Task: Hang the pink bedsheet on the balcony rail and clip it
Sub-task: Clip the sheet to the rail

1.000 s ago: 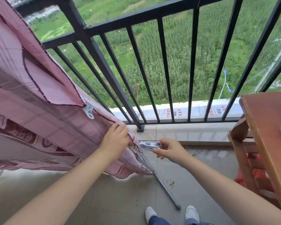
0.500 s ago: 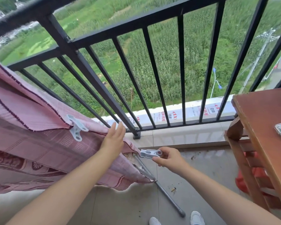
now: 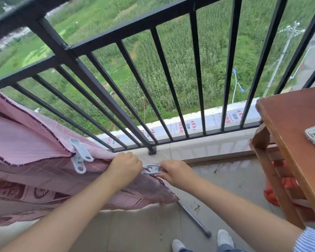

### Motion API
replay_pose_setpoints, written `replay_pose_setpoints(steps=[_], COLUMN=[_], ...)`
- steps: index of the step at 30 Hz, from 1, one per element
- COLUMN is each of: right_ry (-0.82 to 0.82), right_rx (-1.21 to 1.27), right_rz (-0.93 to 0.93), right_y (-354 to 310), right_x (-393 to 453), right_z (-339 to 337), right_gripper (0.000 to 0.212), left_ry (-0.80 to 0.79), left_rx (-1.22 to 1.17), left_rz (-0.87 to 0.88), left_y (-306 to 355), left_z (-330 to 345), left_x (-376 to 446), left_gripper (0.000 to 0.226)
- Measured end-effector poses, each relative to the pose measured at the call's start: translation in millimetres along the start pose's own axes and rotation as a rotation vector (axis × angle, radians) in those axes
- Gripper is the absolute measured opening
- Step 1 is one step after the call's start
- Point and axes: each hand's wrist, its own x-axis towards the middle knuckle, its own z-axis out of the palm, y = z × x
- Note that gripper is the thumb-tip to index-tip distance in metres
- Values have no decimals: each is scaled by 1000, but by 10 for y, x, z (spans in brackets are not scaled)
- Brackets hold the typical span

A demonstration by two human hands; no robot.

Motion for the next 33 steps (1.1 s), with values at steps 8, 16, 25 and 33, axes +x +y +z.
replay_pose_setpoints(steps=[8, 16, 25, 33], right_ry=[55, -80, -101, 63], right_rx=[2, -60, 5, -248], right_rz=[-114, 2, 54, -183], right_y=[-102, -162, -136, -293], right_x=[25, 157, 28, -25], right_z=[118, 133, 160, 190], right_gripper=[47, 32, 26, 35], left_ry=[178, 244, 189, 264], left_rx=[-21, -82, 25, -180], left_rz=[31, 16, -1, -297], left_y=[-8, 24, 115, 230], left_z=[116, 126, 31, 85], left_x=[-125, -155, -227, -930], left_gripper=[19, 18, 28, 14])
